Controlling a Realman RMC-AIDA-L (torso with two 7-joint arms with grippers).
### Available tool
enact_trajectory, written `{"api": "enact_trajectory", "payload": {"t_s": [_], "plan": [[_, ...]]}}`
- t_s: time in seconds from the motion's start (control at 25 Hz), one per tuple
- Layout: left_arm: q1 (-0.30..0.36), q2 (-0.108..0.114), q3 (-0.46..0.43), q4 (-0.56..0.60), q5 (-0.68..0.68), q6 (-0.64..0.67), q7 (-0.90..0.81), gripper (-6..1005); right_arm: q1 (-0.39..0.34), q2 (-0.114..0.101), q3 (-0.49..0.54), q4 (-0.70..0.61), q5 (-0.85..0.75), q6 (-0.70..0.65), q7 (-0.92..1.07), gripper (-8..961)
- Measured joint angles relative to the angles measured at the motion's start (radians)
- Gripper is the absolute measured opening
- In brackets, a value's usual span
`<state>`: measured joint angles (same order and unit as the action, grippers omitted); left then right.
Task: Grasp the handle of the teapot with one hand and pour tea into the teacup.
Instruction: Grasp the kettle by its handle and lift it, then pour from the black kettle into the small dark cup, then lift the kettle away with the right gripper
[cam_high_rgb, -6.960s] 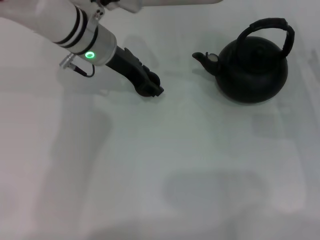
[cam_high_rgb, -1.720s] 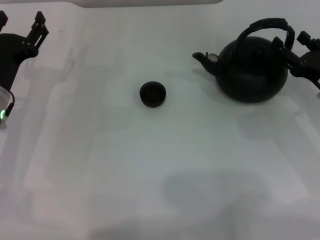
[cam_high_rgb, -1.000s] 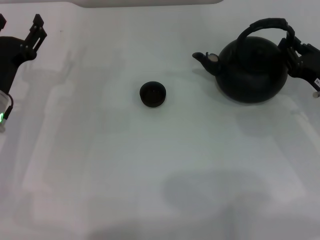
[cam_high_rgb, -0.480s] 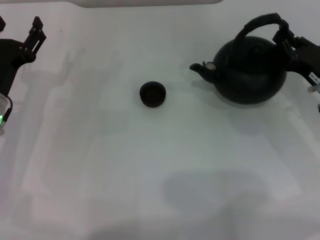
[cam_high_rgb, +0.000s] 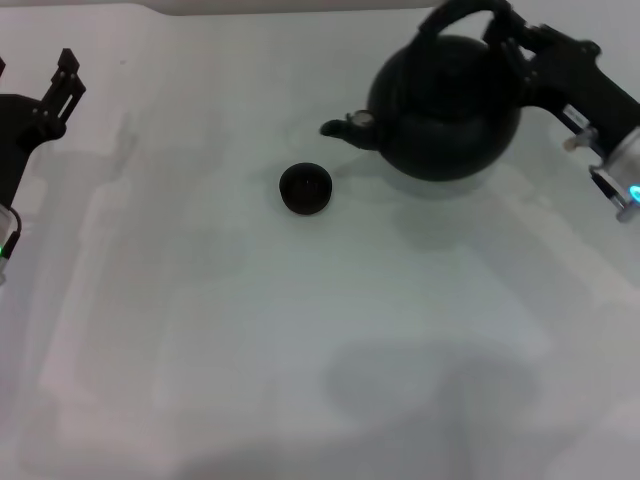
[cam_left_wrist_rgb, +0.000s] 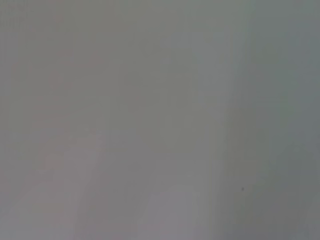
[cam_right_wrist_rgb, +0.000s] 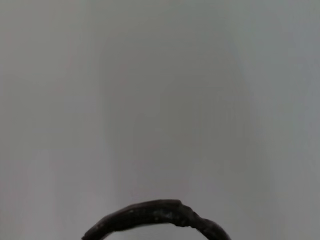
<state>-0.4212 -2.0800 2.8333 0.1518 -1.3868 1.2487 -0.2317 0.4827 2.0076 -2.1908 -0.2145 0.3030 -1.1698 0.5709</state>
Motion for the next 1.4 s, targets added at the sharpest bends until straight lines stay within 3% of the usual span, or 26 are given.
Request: {"api": "enact_trajectory", "payload": {"t_s": [0.4, 1.4], "plan": [[0.003, 0.0, 0.002, 0.009, 0.0, 0.0, 0.0, 888, 0.063, 0.003, -0.001, -0.042, -0.016, 0.091, -0.172, 184], [0.002, 0.001, 0.006, 0.011, 0.001, -0.009, 0.0, 888, 0.065, 0.005, 0.005, -0.072, -0.018, 0.087, -0.373, 166]]}}
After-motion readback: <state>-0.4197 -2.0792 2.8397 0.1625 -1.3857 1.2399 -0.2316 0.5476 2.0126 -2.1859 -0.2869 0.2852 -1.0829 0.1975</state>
